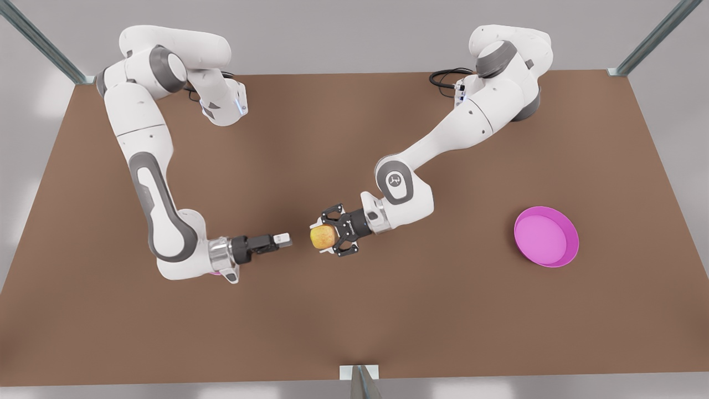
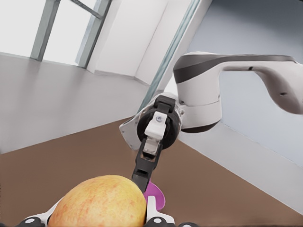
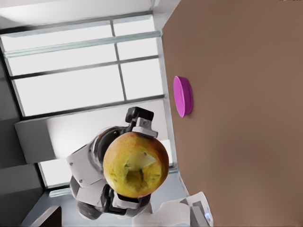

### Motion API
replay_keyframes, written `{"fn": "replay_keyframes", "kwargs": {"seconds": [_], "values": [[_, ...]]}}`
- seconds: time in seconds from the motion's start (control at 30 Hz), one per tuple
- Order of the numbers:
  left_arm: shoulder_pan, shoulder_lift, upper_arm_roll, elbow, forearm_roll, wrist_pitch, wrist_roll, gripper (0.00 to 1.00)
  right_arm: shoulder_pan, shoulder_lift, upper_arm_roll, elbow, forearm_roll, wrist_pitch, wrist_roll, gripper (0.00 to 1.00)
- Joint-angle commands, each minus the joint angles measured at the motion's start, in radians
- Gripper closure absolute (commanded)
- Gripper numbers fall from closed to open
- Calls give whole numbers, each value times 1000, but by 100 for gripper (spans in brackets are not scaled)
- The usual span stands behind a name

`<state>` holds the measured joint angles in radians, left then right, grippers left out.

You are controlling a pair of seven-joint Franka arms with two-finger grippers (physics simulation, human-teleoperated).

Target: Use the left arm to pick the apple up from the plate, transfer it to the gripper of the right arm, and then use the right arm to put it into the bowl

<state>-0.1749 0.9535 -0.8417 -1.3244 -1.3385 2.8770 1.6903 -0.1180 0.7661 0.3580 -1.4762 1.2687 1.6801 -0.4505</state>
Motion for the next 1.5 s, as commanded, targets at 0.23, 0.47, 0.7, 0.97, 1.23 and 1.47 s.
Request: {"fn": "replay_keyframes", "kwargs": {"seconds": [0.23, 0.47, 0.7, 0.97, 1.23, 1.47], "values": [[-3, 8, 1, 7, -1, -4, 420, 23, 44, -1, 4, 82, -94, -10, 473, 0], [-3, 10, 1, 13, -1, -4, 420, 23, 55, 12, 2, 77, -130, -17, 507, 0], [-14, 19, 1, 28, 1, -5, 420, 23, 84, 64, 2, 79, -86, 9, 406, 0], [-18, 21, 4, 28, 1, -4, 422, 23, 90, 78, -1, 79, 54, 10, 265, 0], [-25, 24, 9, 28, 2, -4, 422, 23, 90, 121, -2, 71, 54, 32, 16, 0], [-25, 34, 10, 36, 2, -4, 422, 22, 89, 127, -1, 67, 78, 18, -94, 0]]}}
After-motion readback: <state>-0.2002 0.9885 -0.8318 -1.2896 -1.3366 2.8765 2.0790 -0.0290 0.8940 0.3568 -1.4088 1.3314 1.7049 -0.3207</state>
